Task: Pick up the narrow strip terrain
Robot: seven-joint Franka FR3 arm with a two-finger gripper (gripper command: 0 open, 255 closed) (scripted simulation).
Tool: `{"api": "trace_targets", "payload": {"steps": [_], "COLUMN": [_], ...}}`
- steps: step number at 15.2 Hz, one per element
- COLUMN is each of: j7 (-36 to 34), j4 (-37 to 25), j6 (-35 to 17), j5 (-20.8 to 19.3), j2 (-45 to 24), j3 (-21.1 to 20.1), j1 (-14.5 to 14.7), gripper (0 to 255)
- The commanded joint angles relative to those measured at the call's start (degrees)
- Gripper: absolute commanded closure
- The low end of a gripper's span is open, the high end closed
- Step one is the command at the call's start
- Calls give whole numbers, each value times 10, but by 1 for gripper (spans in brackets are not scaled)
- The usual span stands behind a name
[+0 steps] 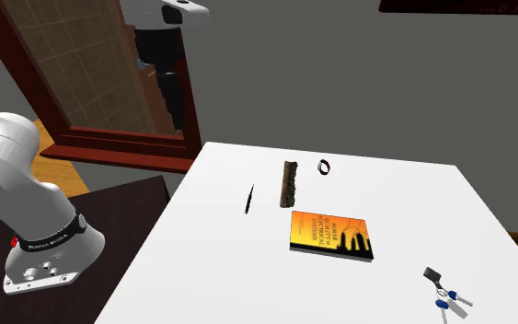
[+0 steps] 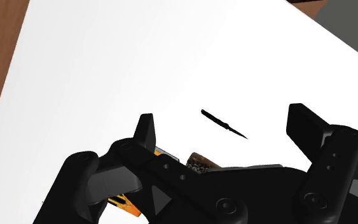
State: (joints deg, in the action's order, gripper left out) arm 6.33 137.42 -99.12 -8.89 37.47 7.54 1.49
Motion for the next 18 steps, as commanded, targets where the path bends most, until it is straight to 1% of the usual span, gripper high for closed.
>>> {"api": "trace_targets", "payload": {"steps": [1, 6, 10, 14, 18], "j7": [31, 108, 175, 248, 327], "j4": [11, 9, -7, -37, -77], "j6": [-45, -146, -219, -282, -333], "j5": [-4, -2, 14, 45, 90], "j2": [-27, -116, -198, -285, -374], "j3": [15, 51, 74, 91, 96], "j1": [8, 29, 47, 65, 77], "gripper": [0, 0, 0, 0, 0]}}
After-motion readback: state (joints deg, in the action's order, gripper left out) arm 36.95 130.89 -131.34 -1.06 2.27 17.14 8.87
